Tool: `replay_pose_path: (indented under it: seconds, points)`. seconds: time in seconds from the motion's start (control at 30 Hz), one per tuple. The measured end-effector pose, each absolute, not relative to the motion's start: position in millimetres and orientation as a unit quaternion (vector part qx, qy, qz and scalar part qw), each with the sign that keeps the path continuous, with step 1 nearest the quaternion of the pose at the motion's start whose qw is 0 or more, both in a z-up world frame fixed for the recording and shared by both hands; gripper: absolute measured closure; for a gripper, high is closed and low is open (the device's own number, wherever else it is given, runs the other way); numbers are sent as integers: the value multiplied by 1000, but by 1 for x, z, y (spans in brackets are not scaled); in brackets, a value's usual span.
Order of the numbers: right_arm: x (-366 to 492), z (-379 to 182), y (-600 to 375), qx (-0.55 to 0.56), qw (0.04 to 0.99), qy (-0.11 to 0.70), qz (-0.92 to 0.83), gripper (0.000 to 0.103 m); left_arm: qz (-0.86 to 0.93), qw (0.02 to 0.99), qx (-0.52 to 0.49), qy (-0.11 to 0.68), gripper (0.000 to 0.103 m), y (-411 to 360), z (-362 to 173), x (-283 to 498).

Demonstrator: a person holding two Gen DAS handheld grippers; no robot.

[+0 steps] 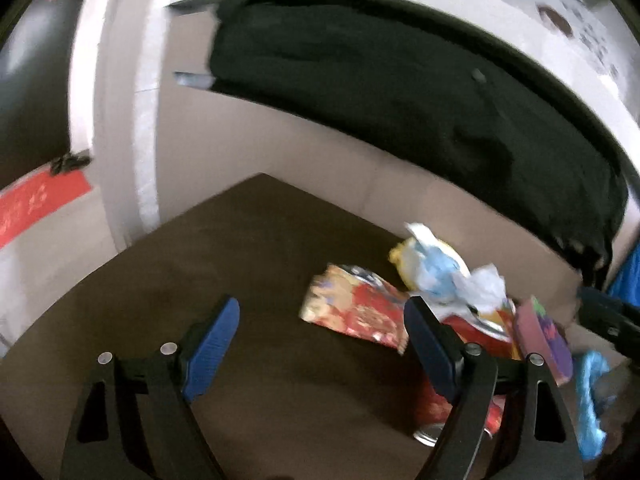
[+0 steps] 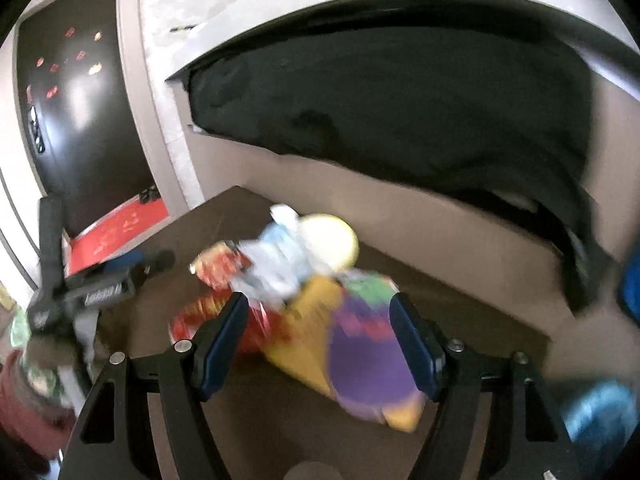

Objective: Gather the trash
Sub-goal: 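Grasp the tissues and plastic bag with the right gripper while the left gripper grasps the red snack wrapper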

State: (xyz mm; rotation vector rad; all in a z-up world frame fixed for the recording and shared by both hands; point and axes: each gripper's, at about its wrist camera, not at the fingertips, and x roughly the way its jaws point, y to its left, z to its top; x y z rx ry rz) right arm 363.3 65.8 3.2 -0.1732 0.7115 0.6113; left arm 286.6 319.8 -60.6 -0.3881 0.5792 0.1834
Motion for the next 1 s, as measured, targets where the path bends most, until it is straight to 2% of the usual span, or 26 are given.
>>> replay_pose_path:
  seconds: [0.13, 0.27, 0.3, 0.33, 0.4, 0.43, 0.53, 0.77, 1.0]
  points:
    - [396, -11, 126, -126, 875, 361, 296, 33, 100, 939, -207, 256, 17, 340, -58, 278]
    - [425, -35, 166, -161, 865, 388, 275, 34, 97, 936, -228, 250, 4, 356, -60, 274]
    - [433, -42, 173, -166, 860, 402, 267, 34, 92, 933, -233, 256, 3, 359, -62, 275]
    - [442, -50, 178, -171, 853, 421, 256, 36, 85, 931, -239, 261, 3, 361, -64, 276]
    - [454, -62, 180, -168, 843, 449, 243, 50, 68, 926, -251, 272, 3, 363, -68, 278]
    - [457, -64, 177, -158, 839, 458, 249, 58, 63, 924, -253, 280, 3, 362, -69, 281]
    - [450, -53, 158, -135, 847, 447, 253, 61, 47, 920, -254, 296, 3, 359, -75, 286]
    - [395, -6, 79, -102, 879, 386, 261, 62, 34, 907, -248, 340, 9, 345, -82, 300]
    - [376, -11, 16, -50, 888, 387, 245, 62, 20, 904, -188, 384, 9, 329, -83, 358]
